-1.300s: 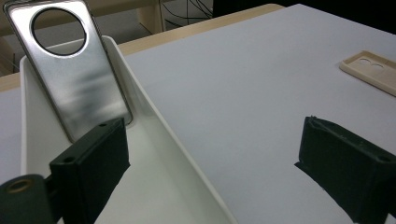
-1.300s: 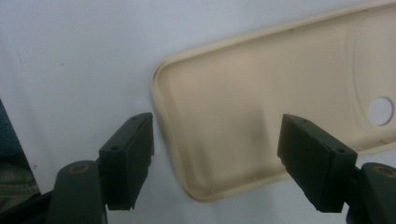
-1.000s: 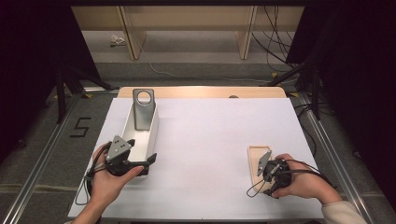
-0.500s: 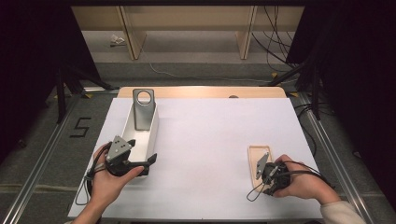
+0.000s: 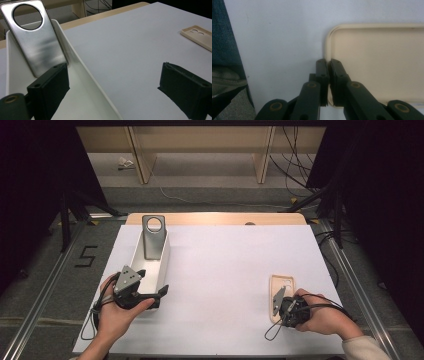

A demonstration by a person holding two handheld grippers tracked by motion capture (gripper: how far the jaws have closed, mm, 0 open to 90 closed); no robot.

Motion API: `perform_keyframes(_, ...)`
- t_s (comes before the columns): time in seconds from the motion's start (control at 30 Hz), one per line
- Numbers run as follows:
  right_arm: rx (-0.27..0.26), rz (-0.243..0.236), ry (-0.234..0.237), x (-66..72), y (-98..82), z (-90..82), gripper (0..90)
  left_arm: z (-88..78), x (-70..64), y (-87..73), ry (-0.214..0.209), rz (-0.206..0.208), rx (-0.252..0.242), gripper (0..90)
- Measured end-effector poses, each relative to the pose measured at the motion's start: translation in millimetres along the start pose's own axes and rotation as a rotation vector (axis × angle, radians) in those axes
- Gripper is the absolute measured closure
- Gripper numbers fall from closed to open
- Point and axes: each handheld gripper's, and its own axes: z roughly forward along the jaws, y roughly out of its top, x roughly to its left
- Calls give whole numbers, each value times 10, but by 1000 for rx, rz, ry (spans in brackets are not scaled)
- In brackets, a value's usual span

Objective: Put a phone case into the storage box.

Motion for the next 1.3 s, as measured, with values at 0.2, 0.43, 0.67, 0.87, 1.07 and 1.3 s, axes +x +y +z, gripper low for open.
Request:
perform_keyframes(0.2, -2, -13, -5, 6, -3, -11, 874, -4, -1, 4, 2, 3, -2, 83)
perform_keyframes(0.43, -22, -18, -20, 5, -19, -70, 876, -4, 0, 4, 2, 2, -2, 85)
perform_keyframes(0.67, -79, -5, -47, -4, -27, -171, 878, -9, -6, 11, 2, 1, -5, 86)
perform_keyframes(0.87, -172, 14, -73, -27, -15, -276, 878, -12, -10, 45, 1, 5, -14, 88)
perform_keyframes(1.07, -256, 10, -98, -61, 68, -352, 879, -8, -12, 88, -5, 8, -18, 95)
perform_keyframes(1.3, -336, 6, -106, -92, 181, -411, 879, 28, -20, 162, -14, 13, -25, 105)
